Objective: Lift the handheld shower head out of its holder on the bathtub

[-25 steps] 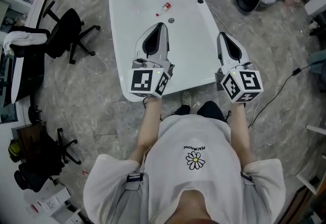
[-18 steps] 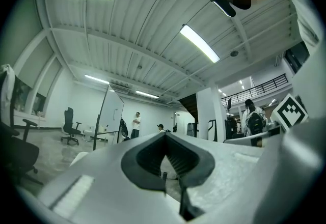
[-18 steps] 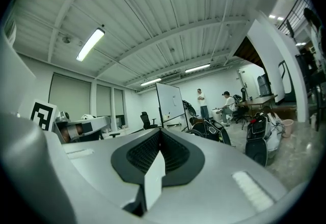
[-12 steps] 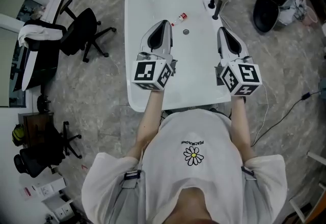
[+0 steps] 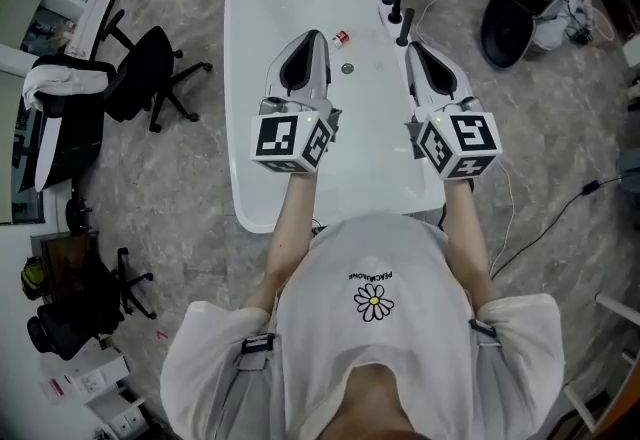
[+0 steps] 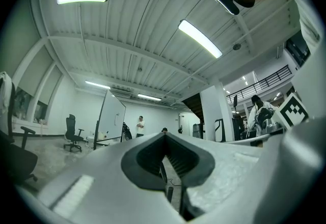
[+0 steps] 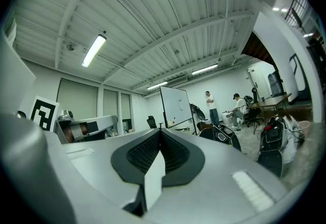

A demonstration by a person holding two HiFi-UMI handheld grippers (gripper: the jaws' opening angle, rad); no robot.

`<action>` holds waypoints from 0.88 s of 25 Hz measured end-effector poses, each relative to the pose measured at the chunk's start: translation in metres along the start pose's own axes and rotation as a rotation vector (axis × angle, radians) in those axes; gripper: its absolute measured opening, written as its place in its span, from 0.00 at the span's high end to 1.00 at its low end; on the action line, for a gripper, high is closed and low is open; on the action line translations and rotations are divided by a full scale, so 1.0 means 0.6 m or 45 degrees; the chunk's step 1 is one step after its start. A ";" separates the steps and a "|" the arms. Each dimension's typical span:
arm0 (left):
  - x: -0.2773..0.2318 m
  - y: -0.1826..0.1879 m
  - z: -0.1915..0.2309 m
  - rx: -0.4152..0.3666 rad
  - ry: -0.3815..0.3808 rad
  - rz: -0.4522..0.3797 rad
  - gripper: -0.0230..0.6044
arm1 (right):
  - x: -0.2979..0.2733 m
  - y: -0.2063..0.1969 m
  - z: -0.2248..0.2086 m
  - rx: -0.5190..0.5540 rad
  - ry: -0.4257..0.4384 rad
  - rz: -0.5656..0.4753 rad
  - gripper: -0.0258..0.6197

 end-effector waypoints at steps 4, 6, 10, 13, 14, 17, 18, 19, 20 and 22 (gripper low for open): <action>-0.029 -0.006 -0.012 0.014 -0.030 0.008 0.96 | -0.005 0.007 -0.021 0.011 -0.014 0.006 0.92; -0.038 -0.008 -0.012 0.024 -0.036 0.023 0.96 | -0.010 0.007 -0.025 0.013 -0.019 0.012 0.92; -0.058 -0.021 -0.013 0.045 -0.045 0.031 0.96 | -0.022 0.005 -0.035 0.034 -0.025 0.030 0.92; -0.071 -0.039 -0.011 0.065 -0.048 0.042 0.96 | -0.035 -0.001 -0.042 0.056 -0.022 0.043 0.92; -0.075 -0.048 -0.009 0.073 -0.048 0.050 0.96 | -0.042 -0.005 -0.045 0.064 -0.022 0.052 0.92; -0.098 -0.080 0.007 0.072 -0.046 0.081 0.96 | -0.077 -0.026 -0.069 0.087 -0.029 0.103 0.92; -0.109 -0.094 0.013 0.072 -0.044 0.091 0.96 | -0.093 -0.036 -0.082 0.101 -0.035 0.125 0.92; -0.121 -0.110 0.020 0.077 -0.040 0.103 0.96 | -0.110 -0.048 -0.098 0.116 -0.046 0.144 0.92; -0.133 -0.131 0.027 0.088 -0.037 0.116 0.96 | -0.127 -0.064 -0.114 0.129 -0.060 0.161 0.92; -0.155 -0.182 0.040 0.130 -0.036 0.142 0.96 | -0.164 -0.110 -0.148 0.128 -0.083 0.193 0.90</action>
Point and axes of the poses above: the fingertips, and each gripper's own axes: x backward along the fingers, z to its left, y out of its top, the point moved 5 cm from there along x, backward along the fingers, and after that the axes turned 8 degrees about z, right-handed, at the moved point
